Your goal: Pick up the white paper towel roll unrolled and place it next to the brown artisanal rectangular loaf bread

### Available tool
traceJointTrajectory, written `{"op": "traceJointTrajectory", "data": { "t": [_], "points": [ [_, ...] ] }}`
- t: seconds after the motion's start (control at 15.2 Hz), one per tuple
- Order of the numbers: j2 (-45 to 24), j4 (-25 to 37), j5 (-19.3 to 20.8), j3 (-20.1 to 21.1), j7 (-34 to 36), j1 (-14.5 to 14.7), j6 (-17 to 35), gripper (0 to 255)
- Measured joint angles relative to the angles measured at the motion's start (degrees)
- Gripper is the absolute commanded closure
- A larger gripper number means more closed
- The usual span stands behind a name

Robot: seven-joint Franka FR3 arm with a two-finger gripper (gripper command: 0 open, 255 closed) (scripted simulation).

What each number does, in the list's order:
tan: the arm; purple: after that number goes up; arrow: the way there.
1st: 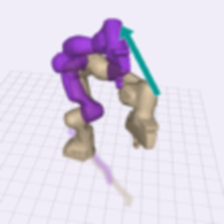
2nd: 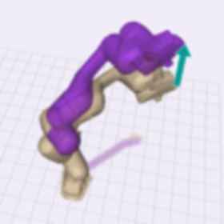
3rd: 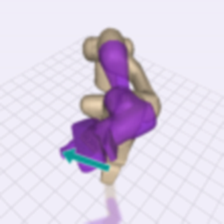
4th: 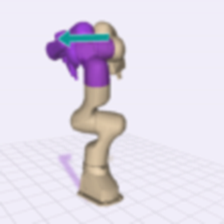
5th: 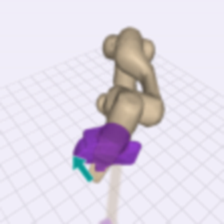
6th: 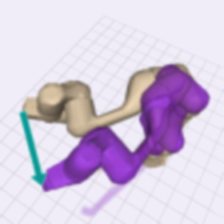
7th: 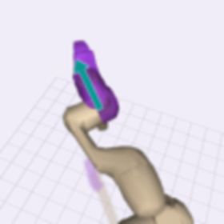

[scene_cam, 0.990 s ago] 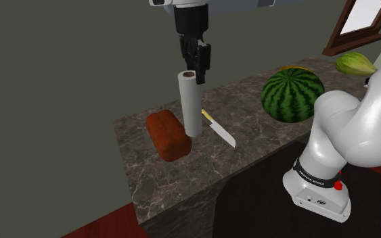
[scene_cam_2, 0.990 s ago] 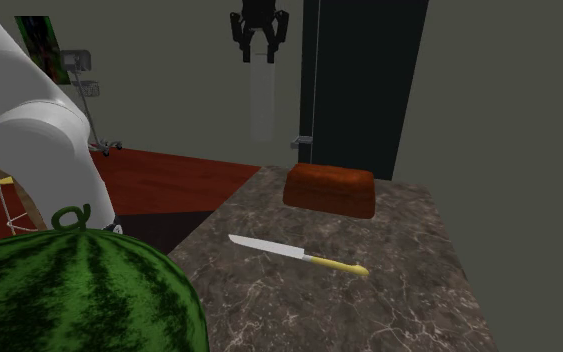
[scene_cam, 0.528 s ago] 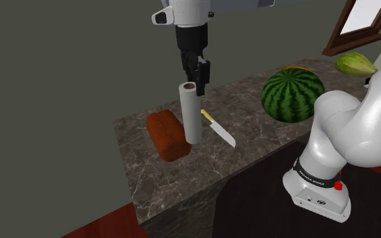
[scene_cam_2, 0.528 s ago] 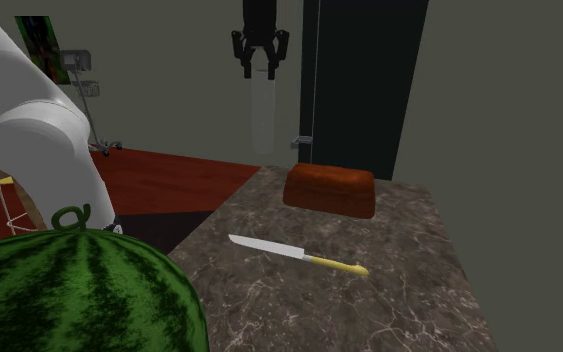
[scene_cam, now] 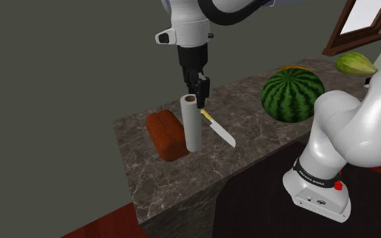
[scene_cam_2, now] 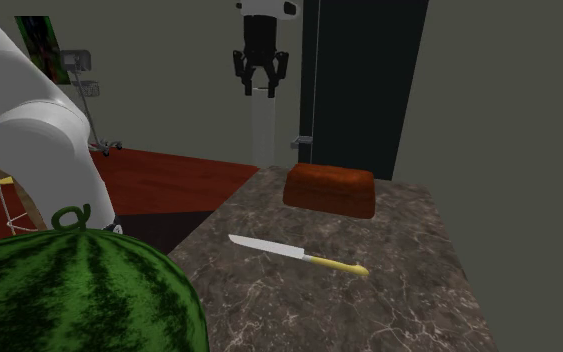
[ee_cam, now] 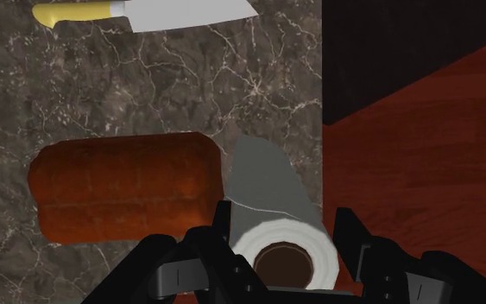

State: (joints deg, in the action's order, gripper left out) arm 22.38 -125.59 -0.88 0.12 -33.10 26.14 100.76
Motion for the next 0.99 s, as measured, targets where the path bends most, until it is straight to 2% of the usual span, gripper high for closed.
{"op": "traceJointTrajectory", "data": {
  "t": [0.99],
  "points": [
    [-1.8,-10.2,-0.1,0.0,-0.2,0.0,12.0,255]
  ]
}}
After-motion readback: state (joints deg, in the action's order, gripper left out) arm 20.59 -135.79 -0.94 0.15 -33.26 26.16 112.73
